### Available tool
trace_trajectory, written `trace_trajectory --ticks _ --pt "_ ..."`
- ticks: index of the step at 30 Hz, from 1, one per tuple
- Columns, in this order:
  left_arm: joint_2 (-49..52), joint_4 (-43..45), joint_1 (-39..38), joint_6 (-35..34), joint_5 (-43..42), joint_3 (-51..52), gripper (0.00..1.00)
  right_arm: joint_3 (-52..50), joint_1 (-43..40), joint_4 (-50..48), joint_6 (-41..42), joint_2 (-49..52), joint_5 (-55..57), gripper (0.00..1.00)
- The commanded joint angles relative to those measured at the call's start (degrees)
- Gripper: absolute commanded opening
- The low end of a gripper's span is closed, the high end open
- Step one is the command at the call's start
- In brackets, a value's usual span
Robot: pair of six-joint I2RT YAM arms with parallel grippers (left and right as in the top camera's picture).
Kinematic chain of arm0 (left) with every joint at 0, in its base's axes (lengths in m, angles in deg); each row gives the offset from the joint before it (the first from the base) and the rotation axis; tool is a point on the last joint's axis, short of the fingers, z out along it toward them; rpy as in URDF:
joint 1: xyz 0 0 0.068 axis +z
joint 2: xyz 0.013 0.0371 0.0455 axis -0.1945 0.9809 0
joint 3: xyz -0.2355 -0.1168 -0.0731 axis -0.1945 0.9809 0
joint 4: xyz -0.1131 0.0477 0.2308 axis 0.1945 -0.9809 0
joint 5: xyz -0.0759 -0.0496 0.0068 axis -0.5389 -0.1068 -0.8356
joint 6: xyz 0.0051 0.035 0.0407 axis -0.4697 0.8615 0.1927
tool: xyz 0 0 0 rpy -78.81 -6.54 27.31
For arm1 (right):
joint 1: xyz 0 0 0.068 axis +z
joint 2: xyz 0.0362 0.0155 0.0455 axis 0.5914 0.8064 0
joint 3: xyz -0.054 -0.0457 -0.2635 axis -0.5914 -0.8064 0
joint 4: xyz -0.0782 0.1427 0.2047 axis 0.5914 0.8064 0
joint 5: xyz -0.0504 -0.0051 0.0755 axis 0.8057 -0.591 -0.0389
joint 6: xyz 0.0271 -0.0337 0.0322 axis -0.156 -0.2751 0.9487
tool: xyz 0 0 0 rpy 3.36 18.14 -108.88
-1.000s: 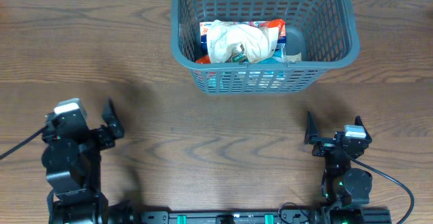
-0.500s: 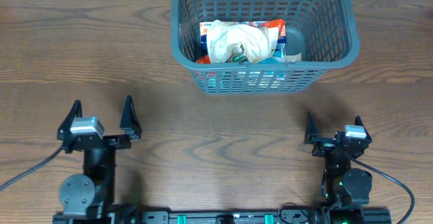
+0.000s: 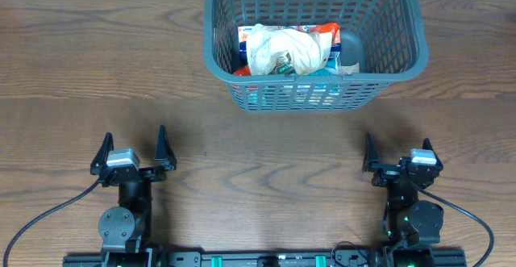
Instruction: Pack container
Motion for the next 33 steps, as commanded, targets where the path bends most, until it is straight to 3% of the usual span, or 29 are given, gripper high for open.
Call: trace_trajectory --ticks 1,15,33 --pt "-0.6 -1.4 -0.2 0.5 0.9 0.1 0.99 -0.2 -0.3 0.1 0.8 -0.5 0.6 0.99" --pt "-2.1 -17.2 -0.2 0.4 -6.8 0.1 0.99 -0.2 -0.3 0.1 0.8 -0.5 0.6 0.99" --pt "-2.1 -17.1 -0.2 0.1 -7.1 0.1 0.99 -0.2 -0.3 0.1 0.8 -0.5 0.6 0.99"
